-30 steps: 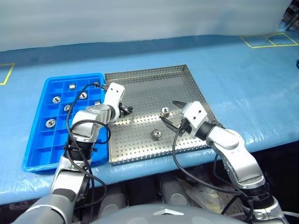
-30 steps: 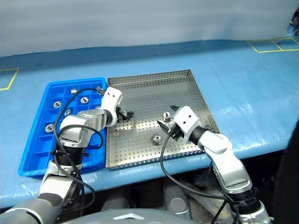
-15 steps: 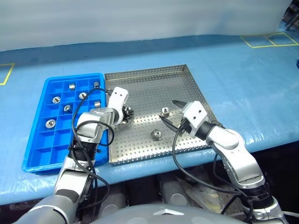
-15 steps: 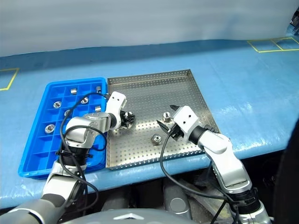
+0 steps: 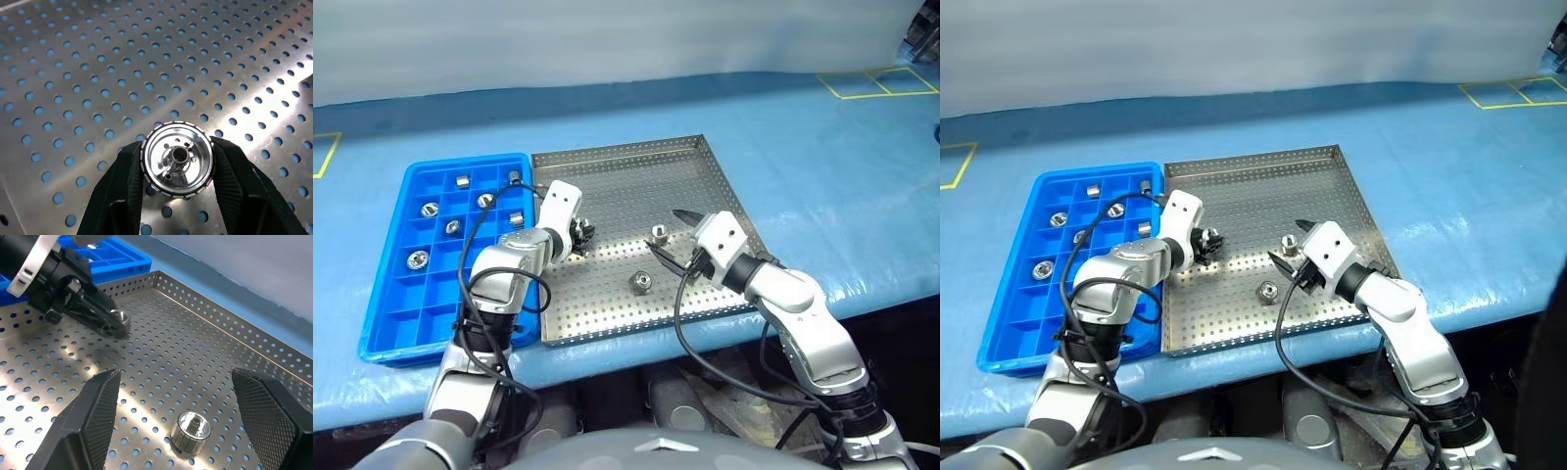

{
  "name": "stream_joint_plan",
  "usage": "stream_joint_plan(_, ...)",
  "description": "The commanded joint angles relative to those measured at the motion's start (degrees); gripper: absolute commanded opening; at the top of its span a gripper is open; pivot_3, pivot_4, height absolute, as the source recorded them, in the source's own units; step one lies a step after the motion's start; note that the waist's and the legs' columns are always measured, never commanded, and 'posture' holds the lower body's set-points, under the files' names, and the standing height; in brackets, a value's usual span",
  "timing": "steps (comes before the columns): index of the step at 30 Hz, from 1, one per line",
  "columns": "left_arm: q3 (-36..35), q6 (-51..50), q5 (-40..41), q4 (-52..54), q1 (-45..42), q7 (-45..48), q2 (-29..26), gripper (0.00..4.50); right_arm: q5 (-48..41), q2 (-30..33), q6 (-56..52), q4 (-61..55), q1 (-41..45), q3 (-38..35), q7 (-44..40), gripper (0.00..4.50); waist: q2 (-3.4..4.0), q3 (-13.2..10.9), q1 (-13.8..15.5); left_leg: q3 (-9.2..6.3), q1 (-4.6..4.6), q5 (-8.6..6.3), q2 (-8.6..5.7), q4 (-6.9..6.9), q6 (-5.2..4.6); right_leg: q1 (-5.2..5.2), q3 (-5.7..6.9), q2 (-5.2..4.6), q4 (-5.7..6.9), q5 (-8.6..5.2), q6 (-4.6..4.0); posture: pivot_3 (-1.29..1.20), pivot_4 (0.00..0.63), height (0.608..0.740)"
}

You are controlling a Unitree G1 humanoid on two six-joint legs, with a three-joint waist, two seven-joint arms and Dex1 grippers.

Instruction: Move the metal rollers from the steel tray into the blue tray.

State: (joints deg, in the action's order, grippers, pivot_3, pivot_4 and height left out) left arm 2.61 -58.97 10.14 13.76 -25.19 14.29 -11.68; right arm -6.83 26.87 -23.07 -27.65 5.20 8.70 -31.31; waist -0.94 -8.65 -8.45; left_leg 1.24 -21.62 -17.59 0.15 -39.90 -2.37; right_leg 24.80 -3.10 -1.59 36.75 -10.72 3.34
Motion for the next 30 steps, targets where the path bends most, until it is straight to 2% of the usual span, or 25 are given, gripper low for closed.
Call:
stream_joint_plan(1, -6.87, 1.32, 0.14, 10.59, 2.26, -3.35, -0.44, 1.72, -0.03, 0.27, 0.64, -1.70, 0.37, 0.39, -0.64, 3.81, 0.00, 0.00, -0.09, 0.00, 0.00, 0.00, 0.00, 0.00, 0.00, 0.00, 0.00, -0.01, 0.00, 0.00, 0.00, -0.23, 0.150, 0.740)
stream_joint_plan(4, -10.73, -1.54, 0.46, 16.25, 5.11, -4.28, -1.82, 1.72, -0.31, 0.32, 0.55, -1.55, 0.66, 0.79, -1.26, 3.81, 0.01, 0.00, -0.36, 0.04, 0.03, -0.01, 0.09, 0.03, 0.01, 0.02, -0.01, 0.01, 0.02, -0.01, -0.03, -0.21, 0.150, 0.740)
stream_joint_plan(10, -19.15, -12.65, -0.06, 28.79, 12.51, -4.91, -8.62, 1.72, -0.45, -0.07, 0.89, 0.23, 2.55, 2.46, -2.94, 3.81, -0.11, -0.07, 0.34, 0.02, 0.03, 0.00, 0.08, 0.03, 0.02, 0.01, 0.04, 0.09, 0.04, -0.04, -0.06, -0.15, 0.150, 0.740)
stream_joint_plan(19, -32.06, -22.19, 0.74, 38.50, 20.96, -1.11, -13.31, 1.72, -0.50, -0.33, 1.40, 2.12, 4.32, 3.74, -4.64, 3.81, -0.15, -0.08, 2.53, -0.04, 0.03, -0.01, 0.12, 0.04, 0.06, 0.00, 0.24, 0.01, 0.01, -0.11, -0.18, -0.10, 0.150, 0.740)
stream_joint_plan(22, -32.68, -23.02, 1.50, 38.63, 22.75, -0.73, -12.44, 1.72, -0.48, -0.56, 1.63, 2.70, 4.85, 4.06, -4.96, 3.81, -0.15, -0.08, 3.29, -0.04, 0.05, 0.01, 0.13, 0.04, 0.09, 0.00, 0.30, -0.01, 0.03, -0.13, -0.22, -0.09, 0.150, 0.740)
stream_joint_plan(30, -29.09, -20.29, 0.97, 34.49, 26.92, -2.19, -9.18, 1.72, -0.36, -0.45, 1.80, 2.87, 5.28, 3.81, -5.34, 3.81, -0.23, -0.04, 4.81, -0.09, 0.09, 0.02, 0.11, 0.03, 0.10, -0.09, 0.39, -0.08, 0.02, -0.28, -0.51, -0.10, 0.150, 0.740)
